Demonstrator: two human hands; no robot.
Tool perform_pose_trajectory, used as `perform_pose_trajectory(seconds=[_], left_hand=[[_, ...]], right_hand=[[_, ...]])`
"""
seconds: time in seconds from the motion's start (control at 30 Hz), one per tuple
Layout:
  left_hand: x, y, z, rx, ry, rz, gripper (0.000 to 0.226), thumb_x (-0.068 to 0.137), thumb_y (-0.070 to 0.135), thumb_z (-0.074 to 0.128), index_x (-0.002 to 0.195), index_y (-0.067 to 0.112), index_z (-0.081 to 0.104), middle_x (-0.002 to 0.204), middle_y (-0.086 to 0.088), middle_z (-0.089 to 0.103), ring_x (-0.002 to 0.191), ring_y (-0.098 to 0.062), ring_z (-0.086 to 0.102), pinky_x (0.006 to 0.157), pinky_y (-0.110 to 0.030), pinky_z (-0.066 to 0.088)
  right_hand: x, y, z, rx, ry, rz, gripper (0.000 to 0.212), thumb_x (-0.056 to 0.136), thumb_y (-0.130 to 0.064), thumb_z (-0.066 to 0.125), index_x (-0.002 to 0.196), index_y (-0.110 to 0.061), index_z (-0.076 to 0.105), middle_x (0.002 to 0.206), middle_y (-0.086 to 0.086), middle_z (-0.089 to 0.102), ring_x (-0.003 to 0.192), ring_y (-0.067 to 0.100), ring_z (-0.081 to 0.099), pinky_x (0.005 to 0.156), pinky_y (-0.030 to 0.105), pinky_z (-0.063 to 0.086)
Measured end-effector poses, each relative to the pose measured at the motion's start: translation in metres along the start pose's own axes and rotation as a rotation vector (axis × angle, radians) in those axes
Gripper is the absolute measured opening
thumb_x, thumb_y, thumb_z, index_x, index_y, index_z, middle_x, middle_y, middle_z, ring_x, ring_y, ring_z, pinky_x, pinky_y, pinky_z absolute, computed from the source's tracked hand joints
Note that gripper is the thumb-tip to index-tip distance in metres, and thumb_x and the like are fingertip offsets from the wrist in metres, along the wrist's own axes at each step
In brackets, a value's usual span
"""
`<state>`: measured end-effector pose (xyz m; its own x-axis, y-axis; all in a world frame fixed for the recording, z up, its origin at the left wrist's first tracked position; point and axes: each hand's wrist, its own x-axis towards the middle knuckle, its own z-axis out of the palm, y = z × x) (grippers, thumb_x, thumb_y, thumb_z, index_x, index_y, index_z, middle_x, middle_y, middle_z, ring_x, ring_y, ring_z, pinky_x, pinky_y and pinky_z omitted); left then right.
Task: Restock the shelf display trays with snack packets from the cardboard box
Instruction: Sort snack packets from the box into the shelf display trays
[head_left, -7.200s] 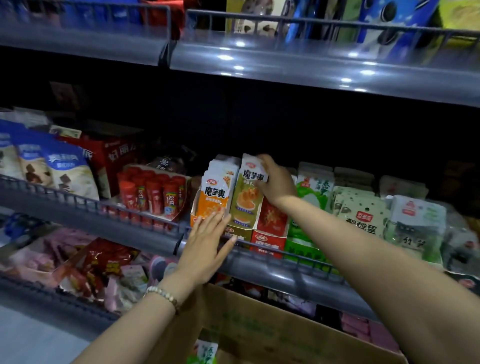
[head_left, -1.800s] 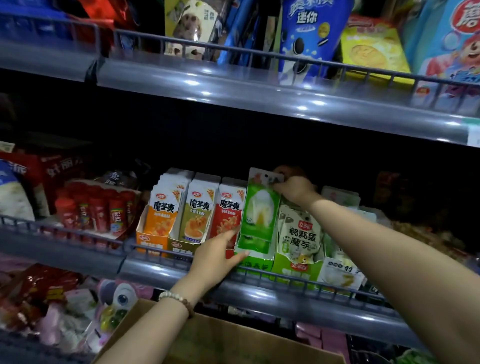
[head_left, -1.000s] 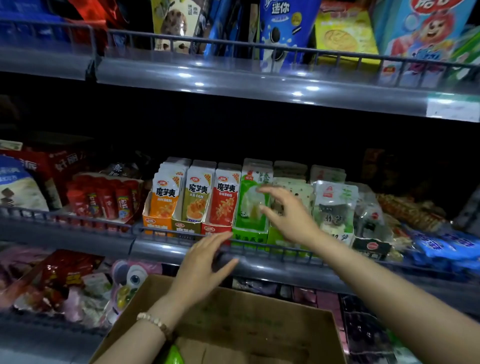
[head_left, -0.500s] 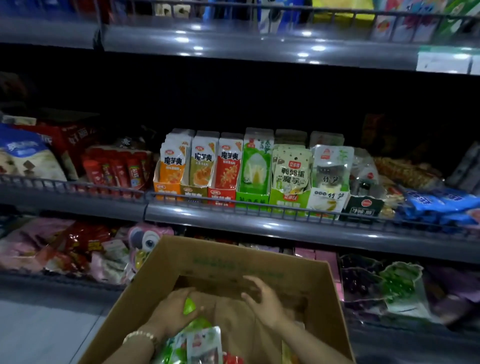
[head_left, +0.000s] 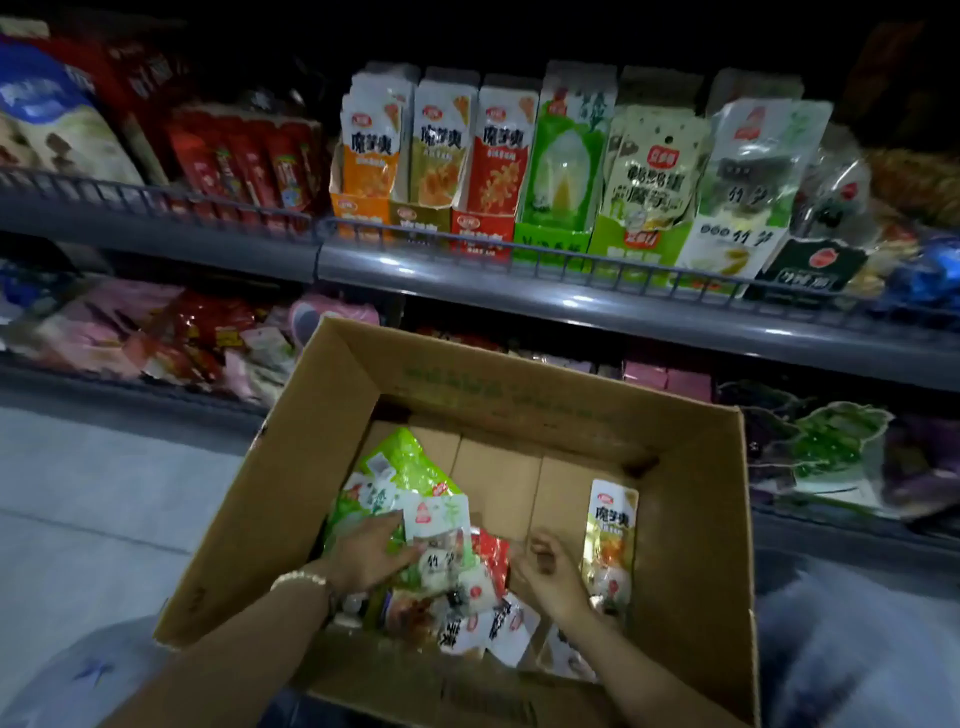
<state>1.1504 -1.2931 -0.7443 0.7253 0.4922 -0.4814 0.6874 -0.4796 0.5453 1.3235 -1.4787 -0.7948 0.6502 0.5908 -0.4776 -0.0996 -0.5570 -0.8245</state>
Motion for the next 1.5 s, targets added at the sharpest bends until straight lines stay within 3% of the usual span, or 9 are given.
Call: perform_pose_trajectory(seconds=[0.13, 0.3, 0.47, 0.6, 0.73, 0.87, 0.97, 1.13, 1.5], left_hand=[[0.003, -0.010, 0.004, 0.152, -0.067, 0.017, 0.084, 0.075, 0.081, 0.042, 0.137, 0.025, 0.044, 0.141, 0.003, 0.046, 0.131, -0.019, 0.040, 0.108, -0.030, 0.032], [0.002, 0.004, 0.016, 0.134, -0.231, 0.086, 0.058, 0.083, 0.042, 0.068, 0.133, 0.020, 0.047, 0.134, -0.003, 0.043, 0.122, -0.013, 0.042, 0.100, -0.019, 0.033], [0.007, 0.009, 0.027, 0.396, -0.243, 0.099, 0.048, 0.075, 0.042, 0.074, 0.112, 0.016, 0.056, 0.116, -0.003, 0.057, 0.106, -0.019, 0.052, 0.079, -0.025, 0.038], [0.013, 0.014, 0.030, 0.605, -0.237, 0.128, 0.044, 0.076, 0.050, 0.070, 0.098, 0.013, 0.064, 0.107, -0.008, 0.061, 0.104, -0.023, 0.052, 0.085, -0.030, 0.040], [0.011, 0.013, 0.027, 0.212, -0.285, 0.078, 0.034, 0.085, 0.035, 0.068, 0.108, 0.011, 0.058, 0.102, -0.004, 0.057, 0.103, -0.022, 0.055, 0.070, -0.022, 0.037], [0.013, 0.026, 0.013, -0.118, -0.188, 0.129, 0.026, 0.081, 0.039, 0.071, 0.084, 0.026, 0.049, 0.082, 0.010, 0.049, 0.084, -0.012, 0.049, 0.068, -0.020, 0.037], [0.021, 0.046, -0.004, -0.321, -0.138, 0.155, 0.039, 0.070, 0.045, 0.077, 0.097, 0.023, 0.059, 0.090, 0.011, 0.061, 0.090, -0.010, 0.055, 0.082, -0.026, 0.047], [0.017, 0.089, -0.041, -0.508, -0.111, 0.156, 0.017, 0.085, 0.021, 0.069, 0.101, 0.019, 0.065, 0.093, 0.014, 0.066, 0.082, 0.007, 0.063, 0.066, -0.003, 0.044], [-0.008, 0.148, -0.080, -0.871, 0.107, 0.276, 0.023, 0.087, 0.029, 0.063, 0.110, 0.025, 0.065, 0.109, 0.007, 0.070, 0.099, -0.009, 0.067, 0.084, -0.021, 0.052]], right_hand=[[-0.010, -0.001, 0.011, -0.070, -0.221, -0.018, 0.060, 0.077, -0.018, 0.077, 0.125, -0.016, 0.041, 0.106, -0.001, 0.053, 0.086, 0.004, 0.053, 0.069, 0.011, 0.047], [-0.007, 0.005, 0.014, -0.134, -0.270, -0.033, 0.084, 0.064, -0.012, 0.085, 0.124, -0.026, 0.028, 0.108, -0.005, 0.050, 0.095, 0.009, 0.054, 0.080, 0.032, 0.056], [-0.013, 0.003, 0.020, -0.167, -0.397, -0.072, 0.061, 0.080, -0.006, 0.072, 0.131, -0.017, 0.042, 0.115, -0.004, 0.057, 0.094, 0.005, 0.057, 0.075, 0.013, 0.050], [-0.011, 0.005, 0.022, -0.237, -0.360, -0.134, 0.035, 0.081, -0.017, 0.073, 0.115, -0.012, 0.064, 0.130, 0.006, 0.053, 0.111, 0.014, 0.056, 0.083, 0.011, 0.046], [-0.008, -0.004, 0.017, -0.142, -0.276, -0.094, 0.019, 0.080, -0.023, 0.074, 0.098, -0.017, 0.071, 0.130, 0.002, 0.044, 0.118, 0.012, 0.044, 0.094, 0.018, 0.041], [0.000, -0.030, 0.008, 0.035, -0.156, -0.017, 0.045, 0.072, -0.048, 0.076, 0.105, -0.019, 0.070, 0.124, 0.006, 0.059, 0.110, 0.021, 0.059, 0.087, 0.027, 0.052], [0.003, -0.058, -0.010, 0.208, -0.126, -0.018, 0.029, 0.082, -0.027, 0.071, 0.106, -0.012, 0.066, 0.099, 0.003, 0.069, 0.076, 0.009, 0.062, 0.057, 0.012, 0.046], [0.009, -0.104, -0.034, 0.309, -0.084, -0.135, 0.009, 0.083, -0.016, 0.069, 0.092, -0.015, 0.065, 0.097, 0.004, 0.071, 0.086, 0.018, 0.067, 0.071, 0.022, 0.054], [-0.014, -0.201, -0.068, 0.488, -0.002, -0.336, 0.009, 0.082, -0.014, 0.070, 0.083, -0.012, 0.061, 0.080, 0.005, 0.071, 0.065, 0.017, 0.066, 0.059, 0.024, 0.054]])
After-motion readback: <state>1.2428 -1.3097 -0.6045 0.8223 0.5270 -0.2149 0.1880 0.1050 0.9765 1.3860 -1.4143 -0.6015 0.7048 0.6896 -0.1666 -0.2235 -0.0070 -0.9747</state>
